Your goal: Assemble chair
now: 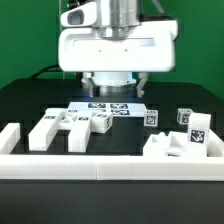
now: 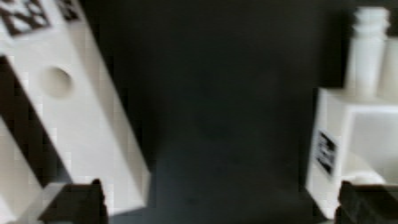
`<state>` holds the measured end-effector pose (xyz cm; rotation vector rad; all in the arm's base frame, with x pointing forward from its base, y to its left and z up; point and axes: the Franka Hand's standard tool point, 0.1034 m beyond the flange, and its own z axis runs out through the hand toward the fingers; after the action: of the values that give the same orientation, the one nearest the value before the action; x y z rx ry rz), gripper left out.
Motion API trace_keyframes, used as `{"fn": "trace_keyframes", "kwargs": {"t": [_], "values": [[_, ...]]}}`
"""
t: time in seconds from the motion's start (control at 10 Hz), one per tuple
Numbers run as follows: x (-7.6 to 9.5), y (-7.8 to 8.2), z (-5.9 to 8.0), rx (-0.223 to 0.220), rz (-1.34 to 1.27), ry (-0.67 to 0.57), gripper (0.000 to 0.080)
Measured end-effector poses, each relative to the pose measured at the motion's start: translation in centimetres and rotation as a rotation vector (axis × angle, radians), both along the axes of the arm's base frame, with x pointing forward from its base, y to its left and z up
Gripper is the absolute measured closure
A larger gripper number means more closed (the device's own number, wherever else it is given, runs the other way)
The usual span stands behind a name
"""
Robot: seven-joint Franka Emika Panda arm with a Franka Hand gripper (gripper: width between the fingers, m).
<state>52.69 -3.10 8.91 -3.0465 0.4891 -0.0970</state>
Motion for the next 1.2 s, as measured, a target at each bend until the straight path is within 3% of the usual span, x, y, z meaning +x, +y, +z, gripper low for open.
{"fn": "trace_keyframes", "kwargs": {"t": [0.1, 0.6, 0.9, 1.2], "values": [[-0.5, -1.0, -0.3, -0.001, -0.018, 0.009, 0.015], [-0.7, -1.0, -0.6, -0.001, -0.018, 0.014, 0.015], [-4.3, -1.8, -3.0, -0.02, -0.023, 0.042, 0.015], [-5.8, -1.8, -4.9, -0.044, -0.017, 0.042, 0.015]]}}
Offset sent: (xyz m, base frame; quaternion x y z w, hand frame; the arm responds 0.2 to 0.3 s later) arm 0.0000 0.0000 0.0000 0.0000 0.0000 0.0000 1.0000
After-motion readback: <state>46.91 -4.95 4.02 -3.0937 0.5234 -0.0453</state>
